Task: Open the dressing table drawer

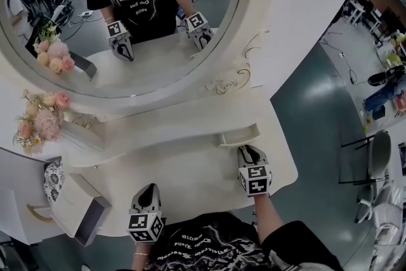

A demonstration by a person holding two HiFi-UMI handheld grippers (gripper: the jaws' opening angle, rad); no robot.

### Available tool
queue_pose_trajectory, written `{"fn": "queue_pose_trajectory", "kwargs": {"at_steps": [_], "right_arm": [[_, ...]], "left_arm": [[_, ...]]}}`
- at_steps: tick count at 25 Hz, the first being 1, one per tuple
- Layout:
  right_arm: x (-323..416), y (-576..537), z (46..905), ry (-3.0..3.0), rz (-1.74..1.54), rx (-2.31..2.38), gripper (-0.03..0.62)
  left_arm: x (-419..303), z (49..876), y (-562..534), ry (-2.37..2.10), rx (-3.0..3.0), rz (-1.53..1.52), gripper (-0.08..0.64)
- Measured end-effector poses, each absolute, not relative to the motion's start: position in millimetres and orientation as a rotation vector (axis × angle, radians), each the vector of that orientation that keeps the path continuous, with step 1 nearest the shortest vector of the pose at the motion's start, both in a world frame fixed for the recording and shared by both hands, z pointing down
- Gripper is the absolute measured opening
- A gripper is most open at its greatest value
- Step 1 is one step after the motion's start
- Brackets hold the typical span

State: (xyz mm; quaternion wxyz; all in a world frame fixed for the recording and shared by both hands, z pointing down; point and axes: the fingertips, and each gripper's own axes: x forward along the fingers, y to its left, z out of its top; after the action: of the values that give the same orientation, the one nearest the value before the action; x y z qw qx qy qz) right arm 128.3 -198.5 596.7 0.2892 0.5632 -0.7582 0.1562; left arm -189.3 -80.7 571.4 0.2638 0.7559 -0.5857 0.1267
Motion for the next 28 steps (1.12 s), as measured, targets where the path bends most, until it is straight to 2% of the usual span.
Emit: {"fn": "queue_pose_trajectory", "kwargs": {"at_steps": [28], "right_arm": [[128.3, -194.0, 597.6, -2.023, 0.417, 1.516, 0.101]], "left_arm": [[-191.6, 572.2, -78.8, -1.581, 2.042, 0.337, 0.017]]}}
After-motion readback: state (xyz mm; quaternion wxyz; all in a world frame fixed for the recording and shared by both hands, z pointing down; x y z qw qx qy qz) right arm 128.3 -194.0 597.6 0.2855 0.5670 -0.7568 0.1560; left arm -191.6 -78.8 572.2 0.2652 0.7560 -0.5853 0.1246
